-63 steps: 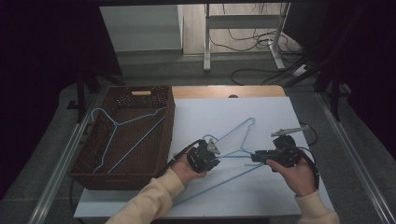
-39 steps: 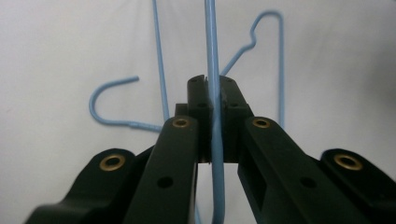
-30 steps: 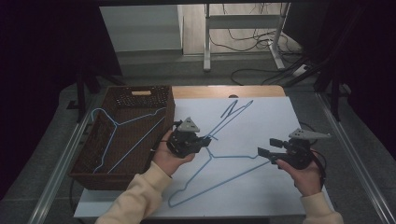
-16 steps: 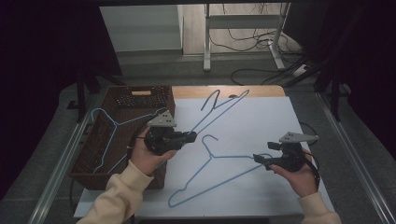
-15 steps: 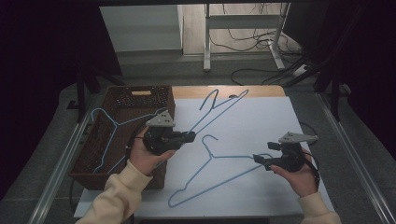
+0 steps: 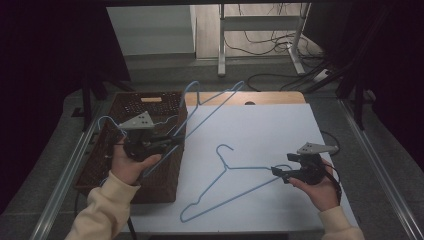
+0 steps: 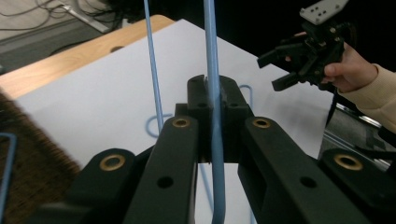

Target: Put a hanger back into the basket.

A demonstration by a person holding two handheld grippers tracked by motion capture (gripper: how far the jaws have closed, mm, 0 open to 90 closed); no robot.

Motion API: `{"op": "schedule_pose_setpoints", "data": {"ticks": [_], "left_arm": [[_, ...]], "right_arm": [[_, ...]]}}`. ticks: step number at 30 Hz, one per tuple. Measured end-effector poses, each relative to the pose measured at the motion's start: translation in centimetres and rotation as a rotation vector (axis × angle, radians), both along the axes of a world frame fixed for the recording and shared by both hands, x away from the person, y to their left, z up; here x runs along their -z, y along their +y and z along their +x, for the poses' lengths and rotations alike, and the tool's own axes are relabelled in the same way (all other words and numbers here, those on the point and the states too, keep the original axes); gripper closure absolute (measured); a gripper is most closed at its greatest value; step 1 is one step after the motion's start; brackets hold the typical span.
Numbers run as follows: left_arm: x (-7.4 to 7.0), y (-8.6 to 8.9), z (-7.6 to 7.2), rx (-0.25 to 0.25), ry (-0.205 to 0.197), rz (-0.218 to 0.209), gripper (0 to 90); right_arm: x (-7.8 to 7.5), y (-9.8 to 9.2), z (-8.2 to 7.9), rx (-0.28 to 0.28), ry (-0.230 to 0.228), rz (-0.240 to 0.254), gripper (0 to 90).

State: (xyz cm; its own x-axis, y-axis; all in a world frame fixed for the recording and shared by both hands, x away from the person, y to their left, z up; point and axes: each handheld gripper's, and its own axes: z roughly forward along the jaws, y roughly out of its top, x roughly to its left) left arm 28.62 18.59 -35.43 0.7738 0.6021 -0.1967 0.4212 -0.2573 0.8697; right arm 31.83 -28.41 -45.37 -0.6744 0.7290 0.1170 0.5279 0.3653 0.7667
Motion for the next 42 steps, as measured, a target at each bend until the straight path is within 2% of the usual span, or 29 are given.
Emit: {"op": "schedule_pose_setpoints", "data": {"ticks": [12, 16, 22, 30, 36, 42], "left_arm": [[0.0, 4.7, 0.5, -0.055, 0.007, -0.031, 86.0], [0.4, 5.9, 0.7, -0.079, 0.015, -0.023, 86.1], [1.4, 8.0, 1.1, -0.122, 0.028, -0.020, 86.0], [3.1, 10.1, 1.2, -0.152, 0.068, -0.013, 86.0], [4.2, 11.8, 1.2, -0.193, 0.091, -0.008, 86.0], [5.3, 12.9, 1.6, -0.200, 0.116, -0.001, 86.0]], "right_arm": [[0.4, 0.2, 0.1, 0.001, 0.009, -0.023, 14.7], [0.5, 0.1, 0.2, -0.001, 0.006, -0.030, 14.6], [0.5, 0.1, 0.2, 0.001, 0.005, -0.031, 14.6], [0.6, 0.2, 0.2, 0.004, 0.010, -0.038, 14.6], [0.5, 0.2, 0.1, 0.004, -0.002, -0.042, 14.7], [0.6, 0.3, 0.1, 0.002, 0.000, -0.045, 14.7]]}}
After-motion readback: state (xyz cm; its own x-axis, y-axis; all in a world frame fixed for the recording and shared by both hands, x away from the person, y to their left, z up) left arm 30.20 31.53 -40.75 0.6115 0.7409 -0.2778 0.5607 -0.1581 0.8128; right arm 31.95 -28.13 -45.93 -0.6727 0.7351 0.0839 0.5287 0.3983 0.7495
